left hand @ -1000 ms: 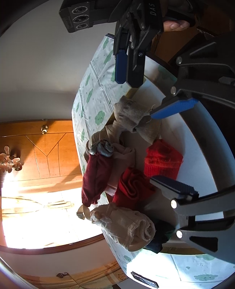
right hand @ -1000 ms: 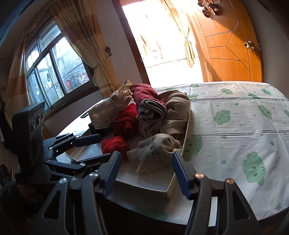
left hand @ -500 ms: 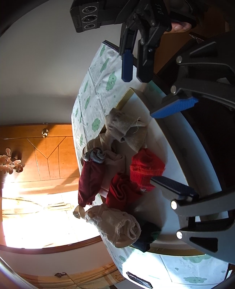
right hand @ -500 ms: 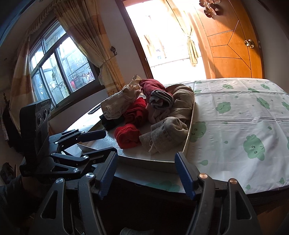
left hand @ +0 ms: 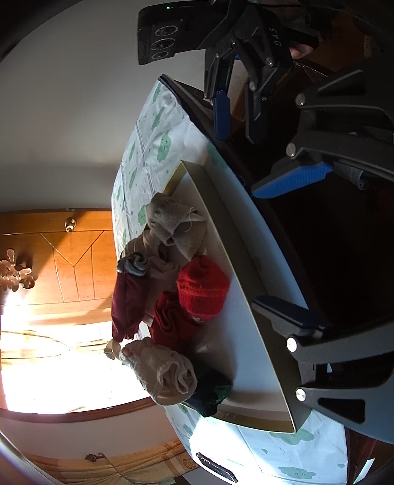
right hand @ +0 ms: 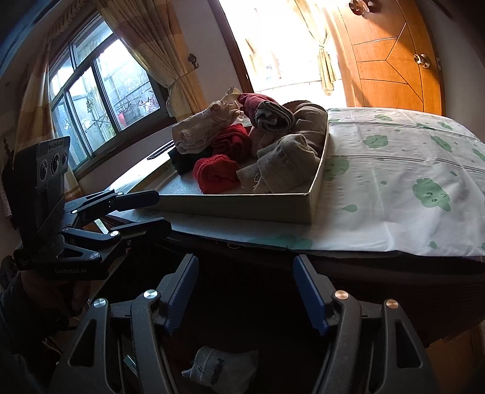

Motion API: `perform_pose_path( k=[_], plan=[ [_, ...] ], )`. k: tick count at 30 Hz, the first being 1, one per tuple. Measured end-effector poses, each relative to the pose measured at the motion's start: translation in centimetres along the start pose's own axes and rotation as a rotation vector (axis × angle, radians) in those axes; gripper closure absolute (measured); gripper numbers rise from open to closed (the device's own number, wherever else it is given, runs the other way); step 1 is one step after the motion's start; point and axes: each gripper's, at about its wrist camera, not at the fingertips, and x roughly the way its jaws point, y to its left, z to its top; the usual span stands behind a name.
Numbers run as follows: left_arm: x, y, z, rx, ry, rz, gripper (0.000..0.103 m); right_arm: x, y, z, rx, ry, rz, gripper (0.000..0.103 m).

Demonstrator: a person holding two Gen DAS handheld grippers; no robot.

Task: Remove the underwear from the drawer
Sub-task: 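Withdraw both grippers from the tray back into the drawer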

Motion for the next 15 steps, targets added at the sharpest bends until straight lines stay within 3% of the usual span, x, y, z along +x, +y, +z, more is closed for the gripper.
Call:
perform_pose_path(
  k=[12,15],
  plan=[
    [-0.2,1.0,-3.4,-0.033,0.053,0.019,0.035,0.8,0.4,-2.7,-0.050,0.071,-0.023,0.035],
    [-0.3,0.9,-4.2,-0.010,0.066,0.030,0.030,1.3,0.3,-3.2,-0.054,0.104,-0.015,0.035]
  ],
)
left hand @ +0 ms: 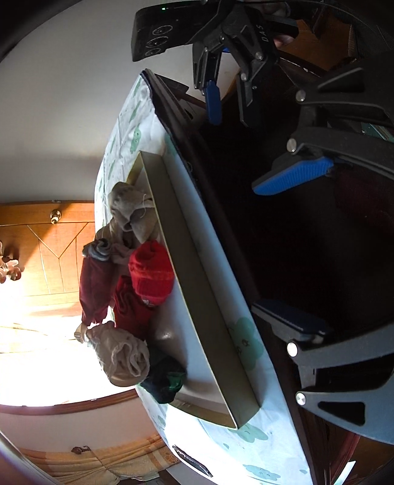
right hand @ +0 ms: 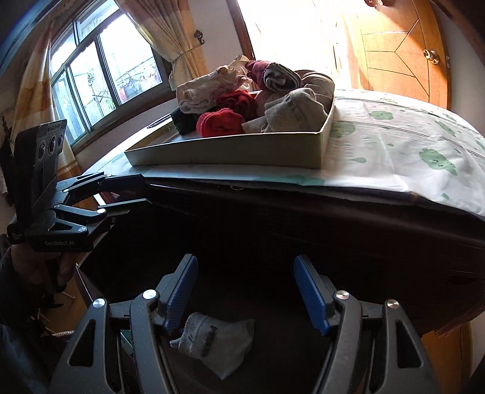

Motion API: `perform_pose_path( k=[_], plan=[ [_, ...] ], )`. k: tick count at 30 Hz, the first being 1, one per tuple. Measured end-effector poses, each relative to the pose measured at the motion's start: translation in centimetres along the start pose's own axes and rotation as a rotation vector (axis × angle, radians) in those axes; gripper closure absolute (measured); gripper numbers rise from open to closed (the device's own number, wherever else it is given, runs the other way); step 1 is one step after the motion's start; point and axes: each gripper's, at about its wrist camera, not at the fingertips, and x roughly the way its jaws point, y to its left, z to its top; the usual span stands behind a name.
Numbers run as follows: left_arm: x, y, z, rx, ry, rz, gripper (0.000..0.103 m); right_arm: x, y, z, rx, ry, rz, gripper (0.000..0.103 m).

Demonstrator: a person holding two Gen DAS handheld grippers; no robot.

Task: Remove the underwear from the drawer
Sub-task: 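Withdraw both grippers from the tray back into the drawer, then grasp the white sock with the right gripper while the left gripper reaches toward the dark red cloth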

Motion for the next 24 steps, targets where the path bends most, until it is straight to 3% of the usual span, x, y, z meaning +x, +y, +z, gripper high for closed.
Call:
perform_pose_path(
  k=[7,17,21,24],
  plan=[
    [-0.1,0.4,-2.5,0.015,0.058,0.002,0.030,2.1,0.9,-0.9,-0.063,0.124,0.012,0.035],
    [2.6,-0.2,-4.7,0.063,0.229,-0.034,0.028,6.3,2.0,-1.4,-0.137,0.369,0.060,0.035],
    [3.2,-0.2,-4.8,0.053,0.268,-0.054,0.025,7.3,2.5,-1.5,-0.153,0.426,0.078,0.035],
    [3.5,-0.3,-4.8,0.051,0.293,-0.069,0.016,8.5,3.0,-1.7,-0.157,0.476,0.088,0.035]
  ],
)
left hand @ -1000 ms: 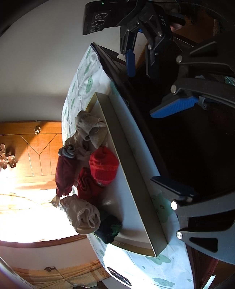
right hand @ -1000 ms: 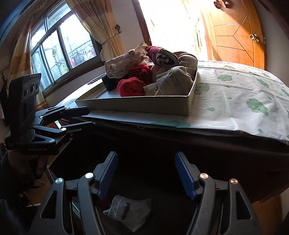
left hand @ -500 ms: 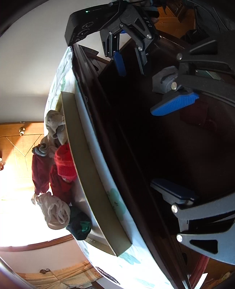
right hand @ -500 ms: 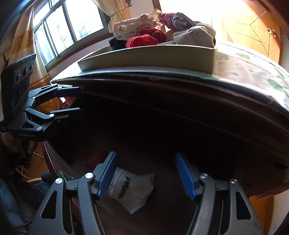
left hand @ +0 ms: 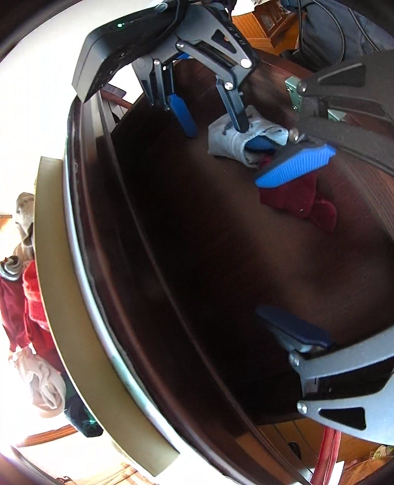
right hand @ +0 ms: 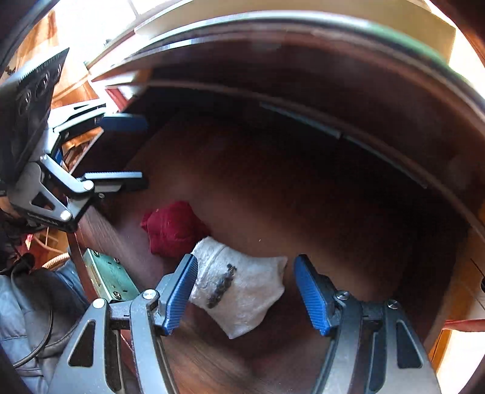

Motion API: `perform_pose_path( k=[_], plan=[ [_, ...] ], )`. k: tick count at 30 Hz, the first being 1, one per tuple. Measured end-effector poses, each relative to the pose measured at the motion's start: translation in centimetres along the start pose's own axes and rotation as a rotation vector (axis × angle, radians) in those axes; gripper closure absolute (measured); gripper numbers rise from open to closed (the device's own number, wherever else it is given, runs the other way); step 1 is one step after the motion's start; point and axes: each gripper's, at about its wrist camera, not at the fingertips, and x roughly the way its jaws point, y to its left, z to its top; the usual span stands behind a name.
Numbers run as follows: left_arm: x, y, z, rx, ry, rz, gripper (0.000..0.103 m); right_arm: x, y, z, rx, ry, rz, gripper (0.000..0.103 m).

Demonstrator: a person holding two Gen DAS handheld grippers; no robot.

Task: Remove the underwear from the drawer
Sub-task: 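Grasp the white sock with the right gripper while the left gripper reaches toward the dark red cloth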

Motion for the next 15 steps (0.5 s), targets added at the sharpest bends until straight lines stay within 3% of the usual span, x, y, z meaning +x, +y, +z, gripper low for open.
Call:
perform_pose_path(
  k=[11,13,15],
  plan=[
    [2.6,-1.3,0.6,0.057,0.147,-0.075,0.014,3.2,0.0,1.5,0.014,0.157,0.058,0.035],
    [3.2,-1.5,0.8,0.063,0.170,-0.099,0.014,3.7,0.0,2.0,0.008,0.174,0.067,0.038],
    [3.7,-1.5,1.0,0.059,0.203,-0.134,0.014,4.4,0.4,2.3,-0.011,0.193,0.069,0.053]
  ],
)
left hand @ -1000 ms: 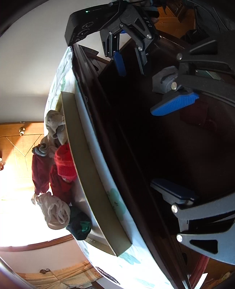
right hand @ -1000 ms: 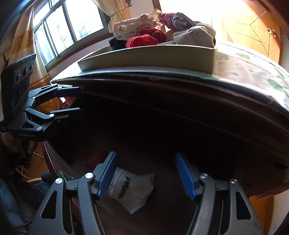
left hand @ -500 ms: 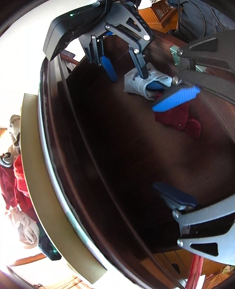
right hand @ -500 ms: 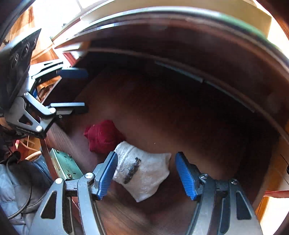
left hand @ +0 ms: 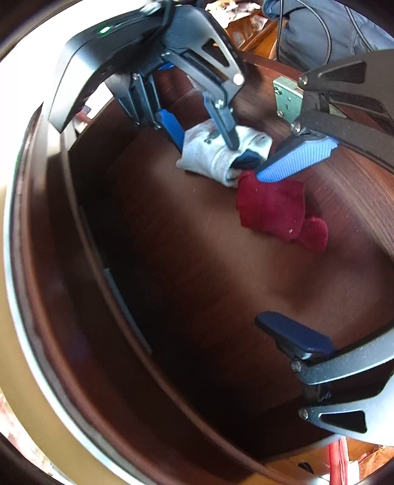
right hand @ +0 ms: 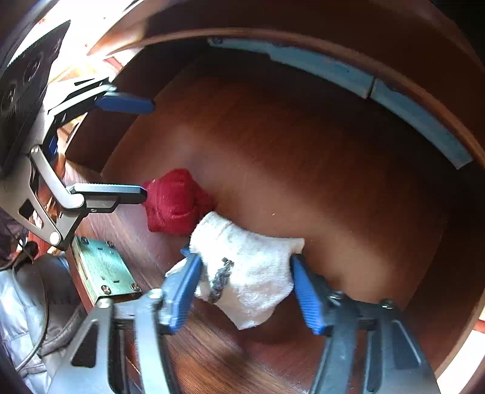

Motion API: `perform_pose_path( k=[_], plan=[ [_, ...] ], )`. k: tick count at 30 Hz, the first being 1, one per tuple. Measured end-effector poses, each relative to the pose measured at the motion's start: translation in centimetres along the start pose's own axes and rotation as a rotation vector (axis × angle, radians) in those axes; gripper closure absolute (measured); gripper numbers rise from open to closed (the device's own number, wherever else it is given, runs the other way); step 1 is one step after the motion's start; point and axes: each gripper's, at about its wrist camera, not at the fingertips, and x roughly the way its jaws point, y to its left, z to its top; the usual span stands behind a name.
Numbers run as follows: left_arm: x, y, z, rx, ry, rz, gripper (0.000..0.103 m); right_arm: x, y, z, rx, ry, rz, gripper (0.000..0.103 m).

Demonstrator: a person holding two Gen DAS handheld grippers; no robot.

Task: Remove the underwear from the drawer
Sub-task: 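Grasp the white sock with the right gripper while the left gripper reaches toward the dark red cloth, then grasp the dark red cloth with the left gripper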

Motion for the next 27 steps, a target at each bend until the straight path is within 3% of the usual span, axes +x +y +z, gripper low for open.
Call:
perform_pose_path(
  k=[4,8,14,22,27],
  plan=[
    [0.8,0.2,0.8,-0.013,0.040,-0.057,0.014,0.5,1.3,0.3,-0.066,0.009,-0.025,0.070],
    [1.2,0.2,1.3,-0.010,0.051,-0.073,0.014,-0.8,0.5,0.0,-0.017,-0.073,-0.030,0.082],
    [2.8,-0.1,2.6,-0.009,0.116,-0.120,0.014,-2.6,-0.9,-0.2,0.074,-0.187,-0.050,0.084],
    [5.8,0.4,3.9,-0.047,0.207,-0.165,0.016,-3.2,-2.2,0.2,0.100,-0.208,-0.022,0.084],
    [6.7,1.0,4.2,-0.059,0.226,-0.174,0.021,-4.1,-3.4,-1.5,0.101,-0.209,-0.014,0.084]
  ],
)
